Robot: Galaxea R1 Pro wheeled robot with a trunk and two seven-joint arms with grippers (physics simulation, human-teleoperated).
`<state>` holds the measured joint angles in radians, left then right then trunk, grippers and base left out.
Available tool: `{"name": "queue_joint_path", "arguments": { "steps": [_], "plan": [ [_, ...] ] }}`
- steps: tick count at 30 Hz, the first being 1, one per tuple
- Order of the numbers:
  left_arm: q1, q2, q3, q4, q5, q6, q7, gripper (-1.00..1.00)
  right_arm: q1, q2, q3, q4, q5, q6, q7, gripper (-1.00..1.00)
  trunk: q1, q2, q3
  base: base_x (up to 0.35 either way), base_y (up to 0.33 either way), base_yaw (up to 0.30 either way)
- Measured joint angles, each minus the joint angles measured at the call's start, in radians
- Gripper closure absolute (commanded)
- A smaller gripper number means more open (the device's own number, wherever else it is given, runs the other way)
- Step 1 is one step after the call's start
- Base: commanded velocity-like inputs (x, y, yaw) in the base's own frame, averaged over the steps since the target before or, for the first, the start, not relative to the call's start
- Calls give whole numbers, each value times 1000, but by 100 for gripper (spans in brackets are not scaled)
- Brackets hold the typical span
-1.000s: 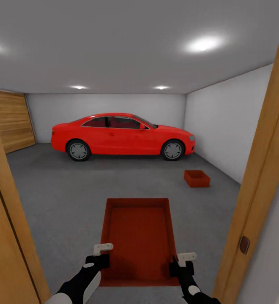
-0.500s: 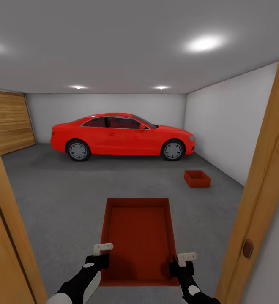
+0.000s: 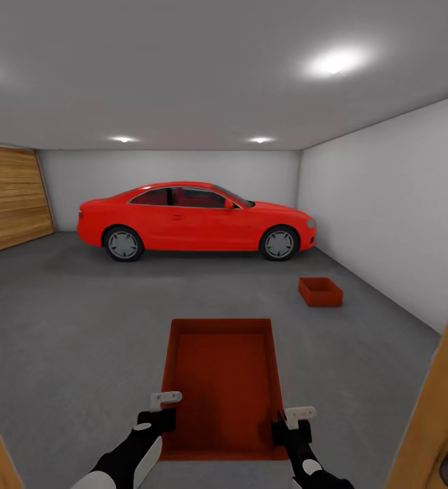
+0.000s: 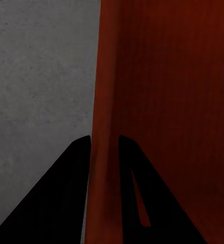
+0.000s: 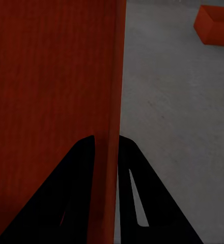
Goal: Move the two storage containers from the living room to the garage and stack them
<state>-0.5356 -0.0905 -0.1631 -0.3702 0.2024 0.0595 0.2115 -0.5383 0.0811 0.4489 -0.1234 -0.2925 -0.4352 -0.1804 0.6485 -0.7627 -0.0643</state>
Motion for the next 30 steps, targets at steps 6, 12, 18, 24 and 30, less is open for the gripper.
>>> {"name": "queue_joint_path", "arguments": {
  "steps": [6, 12, 18, 24, 30],
  "plan": [
    [0, 1, -1, 0, 2, 0, 0, 100, 0, 1, 1, 0, 0, 1, -2, 100, 0, 0, 0, 321, 0, 146],
    [0, 0, 0, 0, 1, 0, 0, 100, 0, 0, 0, 0, 0, 0, -1, 100, 0, 0, 0, 321, 0, 18],
    [0, 0, 0, 0, 0, 0, 0, 100, 0, 0, 0, 0, 0, 0, 0, 100, 0, 0, 0, 321, 0, 1],
    [0, 0, 0, 0, 0, 0, 0, 100, 0, 0, 0, 0, 0, 0, 0, 100, 0, 0, 0, 321, 0, 0],
    [0, 0, 0, 0, 0, 0, 0, 100, 0, 0, 0, 0, 0, 0, 0, 100, 0, 0, 0, 321, 0, 0]
  ]
}}
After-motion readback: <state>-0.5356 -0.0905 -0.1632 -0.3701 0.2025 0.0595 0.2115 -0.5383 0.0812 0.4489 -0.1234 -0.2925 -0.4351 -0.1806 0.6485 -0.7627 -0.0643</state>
